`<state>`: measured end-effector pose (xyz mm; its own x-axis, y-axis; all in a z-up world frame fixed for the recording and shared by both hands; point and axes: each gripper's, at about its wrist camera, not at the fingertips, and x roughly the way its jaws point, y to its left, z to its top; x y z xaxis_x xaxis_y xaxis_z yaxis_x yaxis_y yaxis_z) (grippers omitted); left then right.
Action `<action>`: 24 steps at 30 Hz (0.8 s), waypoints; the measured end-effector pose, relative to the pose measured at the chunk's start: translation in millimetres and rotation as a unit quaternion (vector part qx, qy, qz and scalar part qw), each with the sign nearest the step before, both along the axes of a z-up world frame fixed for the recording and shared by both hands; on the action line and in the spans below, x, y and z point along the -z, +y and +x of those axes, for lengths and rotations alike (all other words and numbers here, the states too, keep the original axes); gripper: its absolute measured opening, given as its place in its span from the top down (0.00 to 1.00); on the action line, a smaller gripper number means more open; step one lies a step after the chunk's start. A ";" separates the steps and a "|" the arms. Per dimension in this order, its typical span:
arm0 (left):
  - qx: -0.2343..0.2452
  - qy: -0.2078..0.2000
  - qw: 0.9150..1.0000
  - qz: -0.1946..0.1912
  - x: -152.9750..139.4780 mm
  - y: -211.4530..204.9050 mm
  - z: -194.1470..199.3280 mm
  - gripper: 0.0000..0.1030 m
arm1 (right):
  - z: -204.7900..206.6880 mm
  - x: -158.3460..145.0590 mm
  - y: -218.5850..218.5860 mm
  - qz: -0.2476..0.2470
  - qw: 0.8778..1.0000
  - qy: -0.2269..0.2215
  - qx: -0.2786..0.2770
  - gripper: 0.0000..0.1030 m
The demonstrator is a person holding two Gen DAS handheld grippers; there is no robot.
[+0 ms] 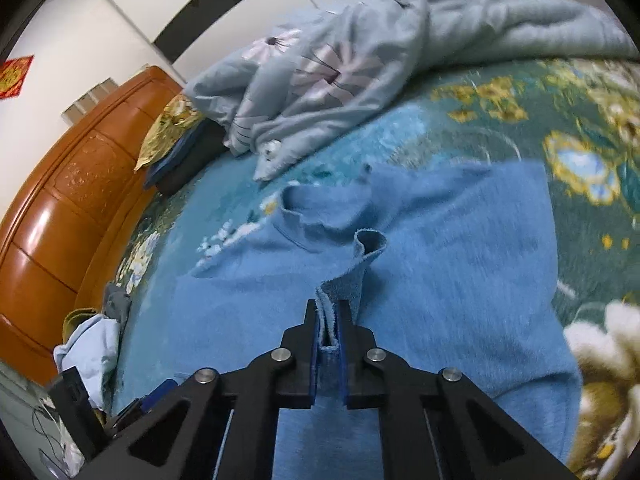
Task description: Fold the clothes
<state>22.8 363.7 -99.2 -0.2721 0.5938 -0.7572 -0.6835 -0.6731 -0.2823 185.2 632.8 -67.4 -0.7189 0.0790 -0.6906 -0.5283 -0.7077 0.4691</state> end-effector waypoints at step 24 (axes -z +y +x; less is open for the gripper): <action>0.002 0.001 1.000 0.013 -20.8 14.8 -9.8 0.50 | 71.1 14.2 65.6 0.033 0.996 -0.027 0.079 0.93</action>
